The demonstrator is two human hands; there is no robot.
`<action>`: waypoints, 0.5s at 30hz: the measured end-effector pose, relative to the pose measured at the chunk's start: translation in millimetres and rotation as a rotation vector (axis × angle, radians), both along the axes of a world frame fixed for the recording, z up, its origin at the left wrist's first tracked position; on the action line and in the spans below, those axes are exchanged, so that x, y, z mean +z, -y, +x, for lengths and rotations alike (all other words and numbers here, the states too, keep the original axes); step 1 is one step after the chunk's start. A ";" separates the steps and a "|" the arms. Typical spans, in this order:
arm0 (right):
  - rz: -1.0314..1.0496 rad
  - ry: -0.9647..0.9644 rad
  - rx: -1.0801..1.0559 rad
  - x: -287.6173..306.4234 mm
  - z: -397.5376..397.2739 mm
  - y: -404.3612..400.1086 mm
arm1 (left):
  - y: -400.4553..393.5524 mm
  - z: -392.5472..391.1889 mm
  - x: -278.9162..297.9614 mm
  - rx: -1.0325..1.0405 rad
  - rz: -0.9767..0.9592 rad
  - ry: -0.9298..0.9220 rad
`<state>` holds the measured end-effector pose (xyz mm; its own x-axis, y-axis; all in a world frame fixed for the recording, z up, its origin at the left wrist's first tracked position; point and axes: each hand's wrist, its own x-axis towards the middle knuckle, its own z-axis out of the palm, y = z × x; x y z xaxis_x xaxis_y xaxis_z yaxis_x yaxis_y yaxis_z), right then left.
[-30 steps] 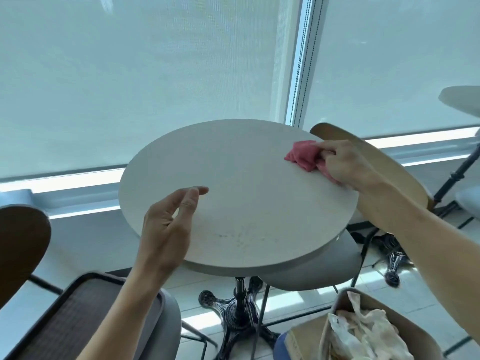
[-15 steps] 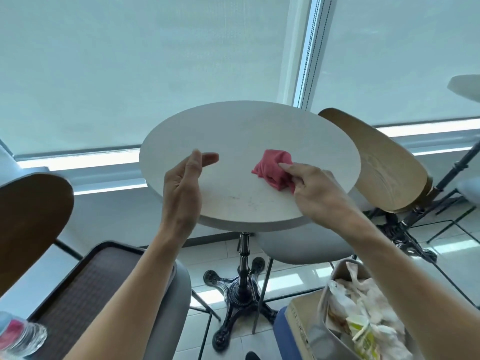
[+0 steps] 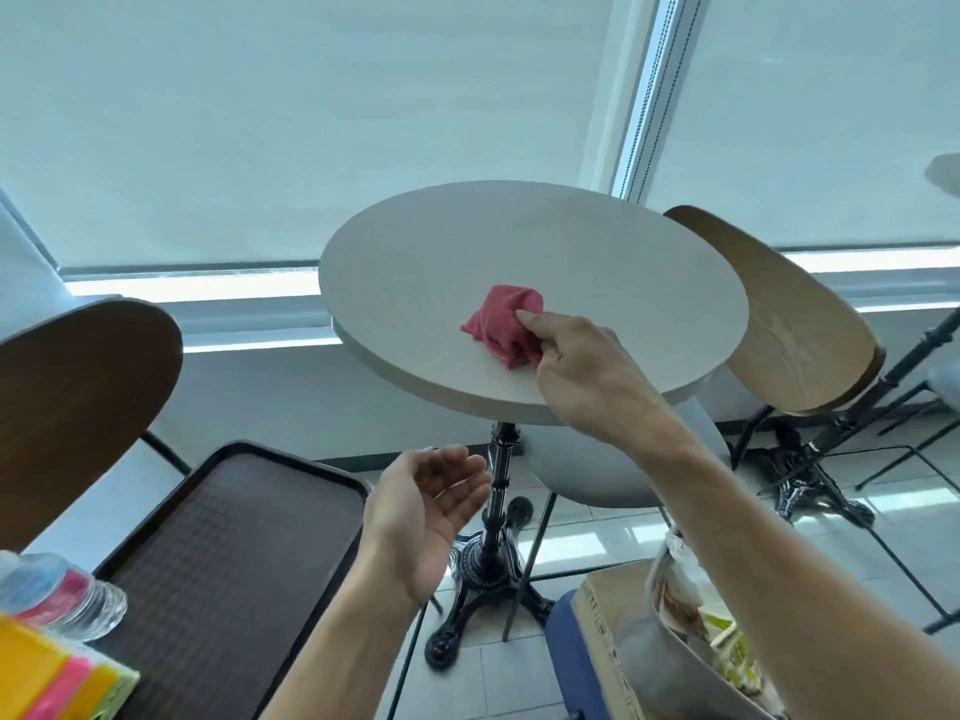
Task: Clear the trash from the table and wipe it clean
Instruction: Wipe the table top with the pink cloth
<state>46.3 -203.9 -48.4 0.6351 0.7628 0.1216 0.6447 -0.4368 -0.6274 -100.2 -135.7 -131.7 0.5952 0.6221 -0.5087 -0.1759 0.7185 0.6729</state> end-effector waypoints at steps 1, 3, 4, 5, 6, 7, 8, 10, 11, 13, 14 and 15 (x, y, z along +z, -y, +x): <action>-0.005 -0.006 0.026 -1.6 1.0 -0.6 | 0.7 4.3 -1.9 -0.056 -0.063 0.012; -0.008 -0.012 0.077 -3.8 3.1 -0.1 | 0.8 13.6 -2.0 -0.144 -0.150 0.045; -0.002 -0.016 0.099 -4.5 4.5 -0.1 | 0.0 18.3 -1.4 -0.176 -0.178 0.059; 0.004 -0.022 0.120 -4.9 5.6 -0.2 | -0.7 22.7 -0.5 -0.207 -0.200 0.073; 0.007 -0.027 0.142 -5.4 6.9 0.0 | -1.8 26.9 -0.3 -0.234 -0.218 0.084; 0.006 -0.029 0.170 -5.9 7.3 0.2 | -2.7 30.4 0.0 -0.258 -0.235 0.095; 0.008 -0.031 0.197 -6.6 7.9 0.7 | -3.5 33.6 -0.2 -0.282 -0.251 0.108; 0.022 -0.049 0.254 -7.4 7.7 1.9 | -4.6 38.8 0.2 -0.317 -0.285 0.141; 0.027 -0.057 0.284 -7.3 7.0 2.1 | -4.6 40.6 1.0 -0.319 -0.304 0.163; 0.028 -0.062 0.325 -7.6 3.7 3.2 | -4.5 43.4 2.5 -0.313 -0.330 0.208; 0.035 -0.063 0.338 -7.8 1.1 4.3 | -4.3 44.5 3.5 -0.309 -0.329 0.239; 0.049 -0.061 0.349 -8.1 -1.8 5.7 | -3.7 45.2 5.4 -0.303 -0.322 0.277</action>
